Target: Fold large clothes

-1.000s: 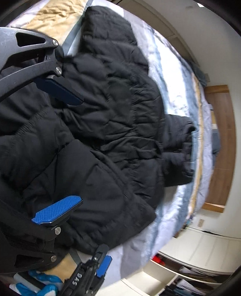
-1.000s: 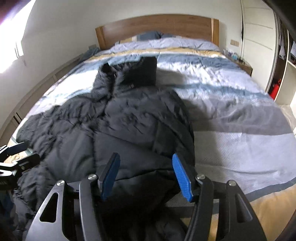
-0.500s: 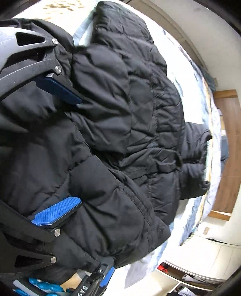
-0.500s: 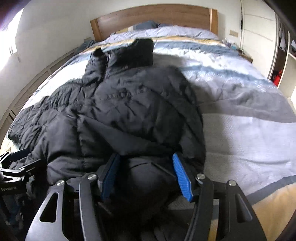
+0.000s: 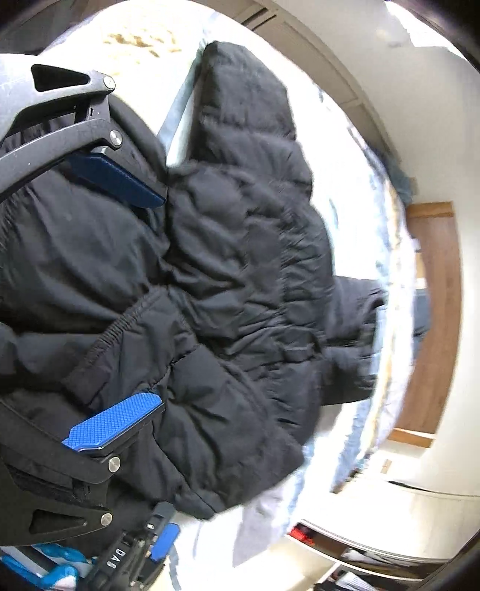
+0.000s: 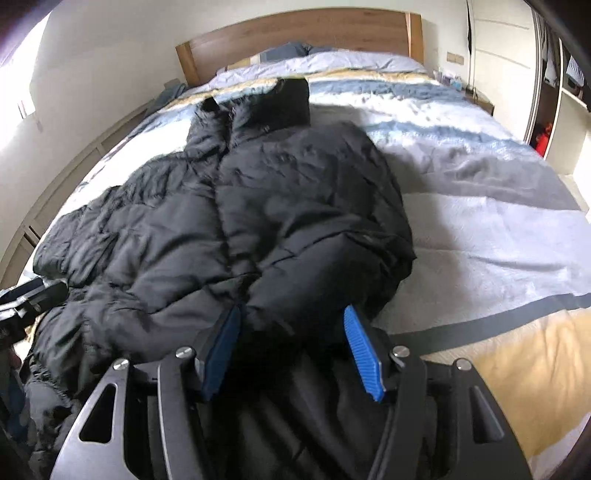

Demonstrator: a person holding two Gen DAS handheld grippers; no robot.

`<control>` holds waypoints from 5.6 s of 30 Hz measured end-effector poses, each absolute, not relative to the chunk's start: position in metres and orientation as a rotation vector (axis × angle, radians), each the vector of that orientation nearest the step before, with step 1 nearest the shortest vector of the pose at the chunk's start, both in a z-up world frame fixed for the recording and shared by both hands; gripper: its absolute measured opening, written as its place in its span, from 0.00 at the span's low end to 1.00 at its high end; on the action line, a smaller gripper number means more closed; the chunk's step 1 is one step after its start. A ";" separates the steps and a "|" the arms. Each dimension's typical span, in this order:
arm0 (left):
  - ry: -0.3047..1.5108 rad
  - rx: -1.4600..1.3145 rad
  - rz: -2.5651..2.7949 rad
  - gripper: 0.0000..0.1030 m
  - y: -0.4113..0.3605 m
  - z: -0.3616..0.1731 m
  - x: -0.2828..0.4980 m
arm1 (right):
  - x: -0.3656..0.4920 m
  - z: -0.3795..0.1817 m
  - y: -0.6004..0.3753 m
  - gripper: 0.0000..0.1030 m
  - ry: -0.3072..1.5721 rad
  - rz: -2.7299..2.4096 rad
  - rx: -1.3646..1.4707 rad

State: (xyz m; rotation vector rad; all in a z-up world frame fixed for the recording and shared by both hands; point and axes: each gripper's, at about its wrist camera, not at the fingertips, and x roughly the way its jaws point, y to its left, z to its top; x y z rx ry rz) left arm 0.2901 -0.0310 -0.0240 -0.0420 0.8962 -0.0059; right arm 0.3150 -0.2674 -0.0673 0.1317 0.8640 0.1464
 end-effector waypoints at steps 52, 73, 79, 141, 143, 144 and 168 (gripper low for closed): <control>0.830 -0.964 0.073 0.95 0.476 -0.109 0.321 | 0.226 0.050 -0.230 0.56 0.743 -0.151 0.190; 0.796 -1.142 0.054 0.16 0.482 -0.132 0.347 | 0.193 0.040 -0.273 0.56 0.751 -0.233 0.228; 0.765 -1.063 0.050 0.14 0.467 -0.095 0.340 | 0.179 0.046 -0.279 0.56 0.718 -0.215 0.250; 0.989 0.095 -0.390 0.36 -0.064 -0.018 0.281 | -0.037 0.018 -0.464 0.56 0.494 -0.372 0.475; 0.961 0.077 -0.394 0.41 -0.057 -0.003 0.273 | -0.034 0.020 -0.452 0.56 0.498 -0.348 0.452; 0.950 0.072 -0.393 0.41 -0.056 0.004 0.271 | -0.031 0.022 -0.443 0.56 0.501 -0.326 0.435; 0.742 0.003 -0.259 0.50 0.071 0.119 0.360 | 0.176 0.070 -0.208 0.56 0.615 0.146 0.017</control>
